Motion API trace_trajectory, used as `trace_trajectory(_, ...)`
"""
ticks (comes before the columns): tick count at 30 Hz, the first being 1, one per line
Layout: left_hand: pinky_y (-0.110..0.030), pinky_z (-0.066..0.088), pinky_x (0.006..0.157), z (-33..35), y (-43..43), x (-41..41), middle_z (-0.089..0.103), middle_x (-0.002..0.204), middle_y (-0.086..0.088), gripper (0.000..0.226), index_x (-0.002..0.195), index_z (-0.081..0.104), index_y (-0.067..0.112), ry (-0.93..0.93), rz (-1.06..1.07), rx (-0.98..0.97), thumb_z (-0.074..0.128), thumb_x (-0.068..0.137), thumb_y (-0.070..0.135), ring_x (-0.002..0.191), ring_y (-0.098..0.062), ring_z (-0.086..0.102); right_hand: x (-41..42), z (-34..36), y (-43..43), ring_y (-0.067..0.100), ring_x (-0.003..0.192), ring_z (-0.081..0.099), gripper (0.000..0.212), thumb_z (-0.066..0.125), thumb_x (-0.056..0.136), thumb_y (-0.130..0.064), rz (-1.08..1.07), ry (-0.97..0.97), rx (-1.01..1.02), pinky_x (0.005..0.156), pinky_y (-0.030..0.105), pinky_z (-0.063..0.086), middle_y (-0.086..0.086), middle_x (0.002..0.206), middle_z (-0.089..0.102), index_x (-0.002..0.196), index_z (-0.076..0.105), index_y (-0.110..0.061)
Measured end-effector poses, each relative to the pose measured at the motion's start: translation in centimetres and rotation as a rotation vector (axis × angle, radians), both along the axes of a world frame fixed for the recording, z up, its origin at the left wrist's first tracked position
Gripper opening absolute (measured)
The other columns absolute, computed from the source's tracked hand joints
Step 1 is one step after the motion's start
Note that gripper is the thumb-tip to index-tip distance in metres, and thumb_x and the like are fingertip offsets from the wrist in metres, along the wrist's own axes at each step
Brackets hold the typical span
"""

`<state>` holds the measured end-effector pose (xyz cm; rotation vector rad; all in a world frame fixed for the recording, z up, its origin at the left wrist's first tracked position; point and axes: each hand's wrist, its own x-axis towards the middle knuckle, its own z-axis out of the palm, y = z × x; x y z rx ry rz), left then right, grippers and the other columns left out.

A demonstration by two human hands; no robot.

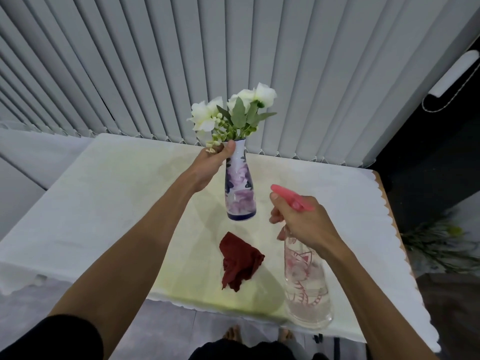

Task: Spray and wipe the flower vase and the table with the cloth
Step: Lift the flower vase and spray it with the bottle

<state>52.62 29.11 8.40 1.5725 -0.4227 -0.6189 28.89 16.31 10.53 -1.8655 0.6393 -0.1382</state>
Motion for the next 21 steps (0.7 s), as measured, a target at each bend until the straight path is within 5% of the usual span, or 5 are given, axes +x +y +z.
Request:
trace_trajectory(8,-0.047,0.037,0.116,1.3,0.4,0.6,0.061,0.141,-0.010,0.048,0.137,0.057,0.011,-0.010,-0.068,-0.014,0.053,0.099,0.041,0.134,-0.031,0.052,-1.6,-1.6,0.2,0.021,0.053,0.076,0.024,0.057,0.092,-0.064,-0.022,0.071,-0.034,0.063,0.025,0.054,-0.005,0.070,0.078,0.114,0.067,-0.062)
trace_trajectory(15,-0.029,0.043,0.091,1.9,1.0,0.6,0.070,0.111,0.009,0.020,0.113,0.065,0.026,0.030,-0.035,-0.035,0.051,0.102,0.034,0.104,-0.009,0.062,-1.9,-2.2,0.3,0.019,0.054,0.076,0.016,0.054,0.088,-0.068,0.001,0.096,-0.020,0.068,0.027,0.053,-0.001,0.064,0.074,0.102,0.063,-0.069)
trace_trajectory(21,-0.036,0.043,0.100,2.0,1.4,1.0,0.065,0.132,-0.010,0.032,0.125,0.062,0.018,0.042,0.008,-0.068,0.055,0.099,0.036,0.118,-0.021,0.058,-2.1,-2.3,0.6,0.017,0.054,0.075,0.029,0.054,0.091,-0.069,0.020,0.115,-0.006,0.066,0.024,0.051,-0.009,0.075,0.079,0.118,0.063,-0.064)
